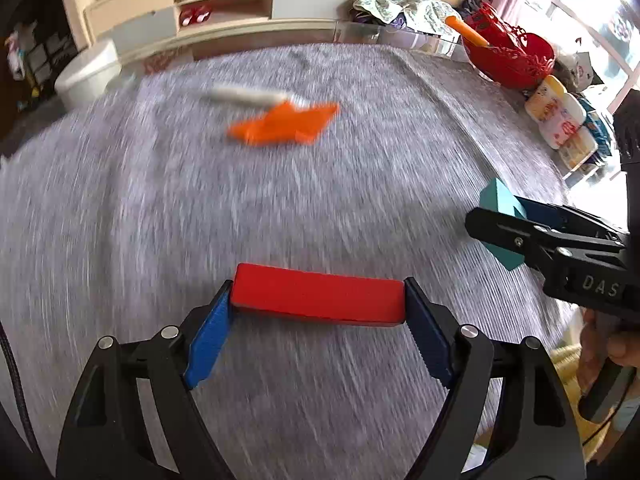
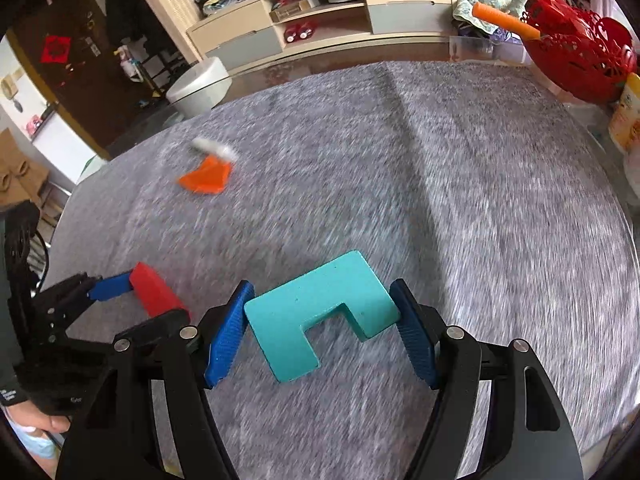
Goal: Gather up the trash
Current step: 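Drop the red block and teal L-block into the black bin with both tools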
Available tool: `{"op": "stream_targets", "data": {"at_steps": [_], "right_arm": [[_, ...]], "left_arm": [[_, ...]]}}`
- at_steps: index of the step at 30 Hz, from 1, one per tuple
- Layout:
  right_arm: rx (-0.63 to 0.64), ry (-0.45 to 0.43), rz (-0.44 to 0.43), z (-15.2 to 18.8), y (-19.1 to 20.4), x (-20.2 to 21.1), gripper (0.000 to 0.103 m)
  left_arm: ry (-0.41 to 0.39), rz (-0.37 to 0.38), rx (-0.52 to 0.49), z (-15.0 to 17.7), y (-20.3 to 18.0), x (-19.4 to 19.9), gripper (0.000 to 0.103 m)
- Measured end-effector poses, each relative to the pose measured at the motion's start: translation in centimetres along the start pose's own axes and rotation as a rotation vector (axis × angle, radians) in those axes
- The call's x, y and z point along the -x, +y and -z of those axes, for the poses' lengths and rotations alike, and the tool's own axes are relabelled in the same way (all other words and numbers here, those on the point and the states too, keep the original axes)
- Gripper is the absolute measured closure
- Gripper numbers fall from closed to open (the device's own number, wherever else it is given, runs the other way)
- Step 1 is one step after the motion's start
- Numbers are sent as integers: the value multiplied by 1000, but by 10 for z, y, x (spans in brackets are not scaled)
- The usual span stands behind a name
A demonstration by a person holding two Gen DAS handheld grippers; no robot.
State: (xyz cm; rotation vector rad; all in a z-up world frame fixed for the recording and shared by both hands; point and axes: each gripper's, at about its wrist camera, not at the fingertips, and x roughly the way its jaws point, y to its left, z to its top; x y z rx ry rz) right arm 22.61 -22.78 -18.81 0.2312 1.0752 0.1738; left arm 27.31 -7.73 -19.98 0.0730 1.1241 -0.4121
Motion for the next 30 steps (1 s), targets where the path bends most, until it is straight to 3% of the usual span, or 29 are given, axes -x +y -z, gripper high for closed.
{"op": "stream_targets", "data": {"at_steps": [10, 18, 24, 30], "right_arm": [[47, 15, -12, 59, 32, 33, 32], [87, 19, -11, 113, 46, 56, 32], [94, 38, -13, 151, 52, 63, 32], [101, 100, -5, 182, 53, 46, 32]], "left_arm": [[-24, 29, 111, 91, 2, 68, 26], [-53, 20, 120, 148, -12, 107, 25], [-30, 24, 115, 183, -21, 106, 25], [45, 35, 140, 225, -23, 77, 25]]}}
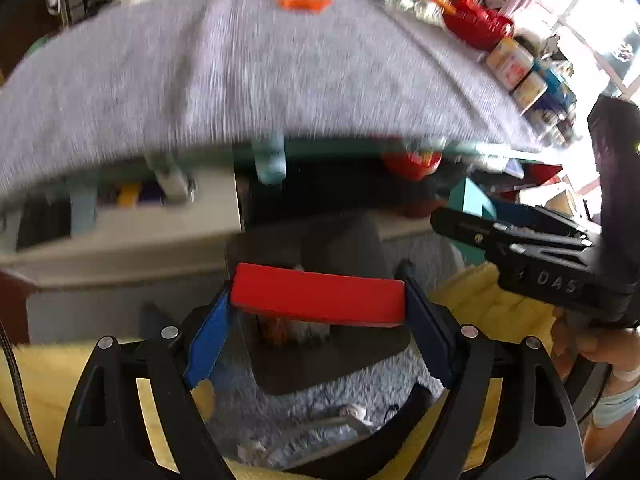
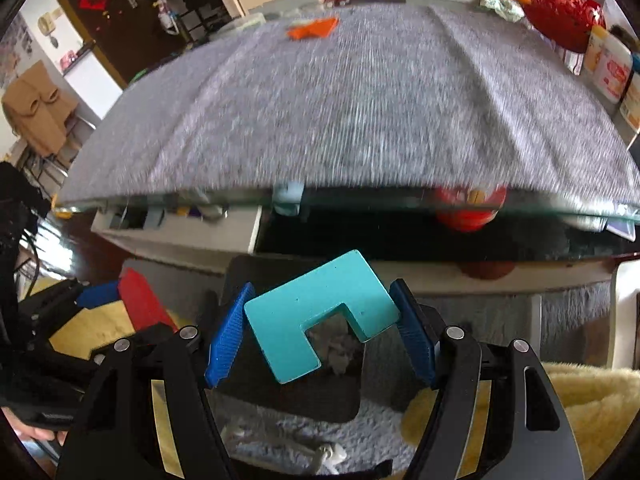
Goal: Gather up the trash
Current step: 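Drop the red block and teal L-block into the black bin with both tools, then grasp the orange paper with the right tool while the left tool grasps the white tube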
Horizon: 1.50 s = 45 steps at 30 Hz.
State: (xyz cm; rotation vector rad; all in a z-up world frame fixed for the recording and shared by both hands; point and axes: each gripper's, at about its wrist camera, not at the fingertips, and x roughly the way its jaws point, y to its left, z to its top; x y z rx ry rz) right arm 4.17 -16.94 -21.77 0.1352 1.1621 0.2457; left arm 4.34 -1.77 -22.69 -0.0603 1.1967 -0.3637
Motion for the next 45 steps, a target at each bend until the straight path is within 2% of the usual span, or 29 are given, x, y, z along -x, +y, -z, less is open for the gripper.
{"op": "stream_targets", "data": {"at_steps": [4, 10, 19, 23, 25, 31, 33, 35, 45], "right_arm": [[-20, 65, 0, 15, 0, -27, 32], [-46, 132, 6, 27, -2, -58, 32], [-51, 168, 4, 22, 1, -73, 32], [-62, 153, 7, 18, -2, -70, 26], [-67, 145, 10, 16, -3, -68, 21], [-92, 119, 18, 11, -13, -56, 20], [-97, 107, 18, 8, -16, -49, 19], [-103, 86, 15, 5, -18, -40, 13], [-95, -25, -19, -22, -15, 7, 11]], "left_arm": [[65, 7, 23, 22, 4, -30, 25], [128, 11, 33, 38, 4, -59, 25], [177, 19, 41, 42, 7, -71, 25], [186, 12, 51, 40, 10, -72, 25], [179, 14, 57, 40, 12, -70, 21], [133, 0, 60, 31, 13, -58, 8], [116, -12, 56, 28, 14, -52, 8], [98, -19, 52, 24, 16, -46, 8], [-3, -16, 30, -8, 18, -3, 8]]}}
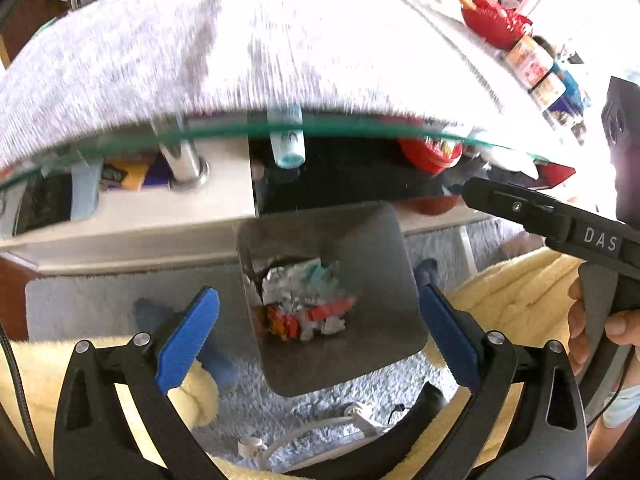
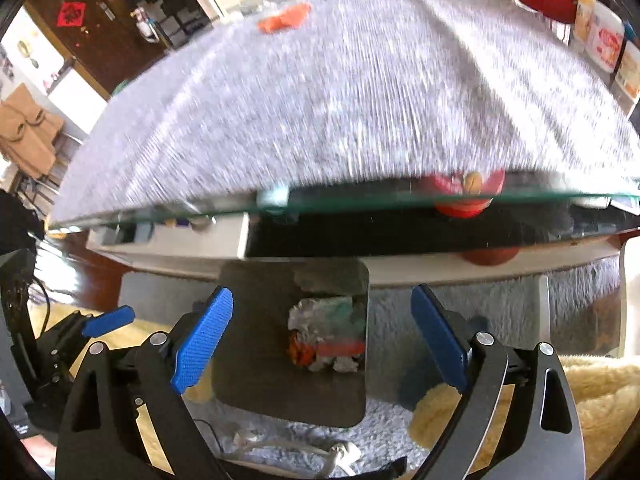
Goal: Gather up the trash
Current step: 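Grasp the orange paper with the right tool while the left tool grasps the white tube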
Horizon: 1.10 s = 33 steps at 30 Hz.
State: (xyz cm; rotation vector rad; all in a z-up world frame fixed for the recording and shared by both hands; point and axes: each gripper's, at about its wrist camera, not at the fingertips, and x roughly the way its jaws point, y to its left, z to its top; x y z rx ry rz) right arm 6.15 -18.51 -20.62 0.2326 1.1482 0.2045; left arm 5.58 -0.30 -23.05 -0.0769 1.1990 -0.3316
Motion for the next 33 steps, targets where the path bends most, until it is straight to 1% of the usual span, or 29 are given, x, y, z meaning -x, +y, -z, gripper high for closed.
{"op": "stream_targets", "data": {"at_steps": [4, 8, 12, 16, 21, 25, 28, 33], "right_arm": [[2, -59, -12, -22, 3, 19, 10], [-6, -94, -3, -50, -2, 27, 10], [-7, -110, 14, -77, -8, 26, 10], [-4, -132, 39, -111, -15, 20, 10], [4, -148, 53, -160, -19, 2, 10], [26, -140, 44, -194, -11, -19, 10], [46, -128, 37, -212, -3, -37, 10], [86, -105, 18, -243, 12, -70, 12]], "left_arm": [[-42, -7, -6, -21, 5, 19, 8], [-80, -19, -6, -46, 10, 33, 8], [-111, -31, -6, -75, 15, 43, 8], [-133, -55, -2, -112, 22, 43, 8], [-146, -81, -8, -155, 31, 32, 8], [-141, -96, -15, -187, 40, 18, 8], [-130, -92, -16, -207, 43, 6, 8], [-114, -87, -27, -228, 44, -11, 8]]}}
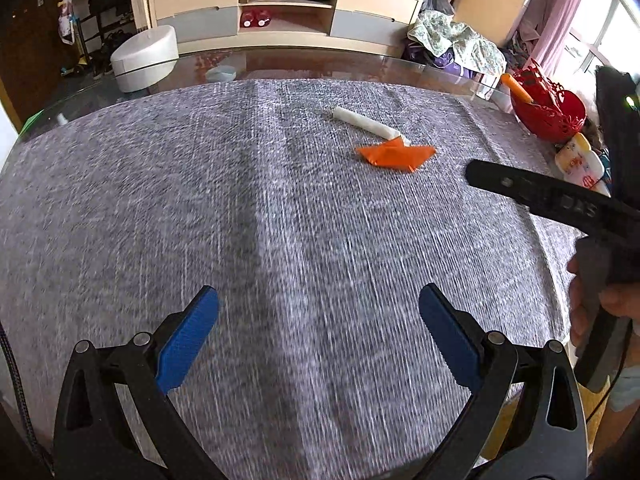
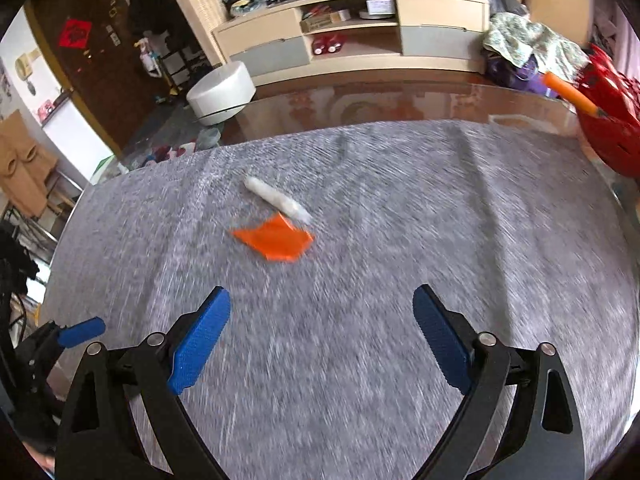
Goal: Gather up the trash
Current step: 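Grasp the orange paper with the right tool while the left tool grasps the white tube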
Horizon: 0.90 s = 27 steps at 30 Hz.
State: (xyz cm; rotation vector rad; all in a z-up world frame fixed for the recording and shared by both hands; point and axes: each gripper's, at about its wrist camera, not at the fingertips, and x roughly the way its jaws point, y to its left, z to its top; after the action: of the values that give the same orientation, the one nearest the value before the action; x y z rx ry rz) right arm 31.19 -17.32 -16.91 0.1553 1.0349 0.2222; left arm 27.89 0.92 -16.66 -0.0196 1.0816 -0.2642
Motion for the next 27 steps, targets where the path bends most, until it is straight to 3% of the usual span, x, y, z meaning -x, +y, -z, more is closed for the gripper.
{"op": "stream_targets", "data": {"at_steps": [6, 12, 15, 18, 20, 24, 25, 27], "right_arm": [[64, 49, -3, -19, 10, -39, 25], [109, 68, -17, -25, 15, -52, 36], [135, 89, -33, -25, 21, -55, 59], [159, 98, -38, -26, 25, -54, 62], [163, 110, -58, -27, 24, -54, 73], [163, 120, -83, -29, 19, -52, 81], [163, 122, -87, -30, 18, -51, 93], [168, 118, -101, -32, 17, -47, 94]], "left_arm": [[21, -1, -14, -16, 4, -17, 8], [30, 23, -33, -33, 0, -29, 8], [34, 28, -37, -40, -3, -35, 8], [35, 31, -40, -48, -4, -39, 8], [34, 30, -45, -52, -5, -41, 8], [37, 30, -51, -58, -6, -46, 8], [38, 31, -53, -59, -7, -48, 8], [39, 33, -55, -61, -9, -50, 8]]}}
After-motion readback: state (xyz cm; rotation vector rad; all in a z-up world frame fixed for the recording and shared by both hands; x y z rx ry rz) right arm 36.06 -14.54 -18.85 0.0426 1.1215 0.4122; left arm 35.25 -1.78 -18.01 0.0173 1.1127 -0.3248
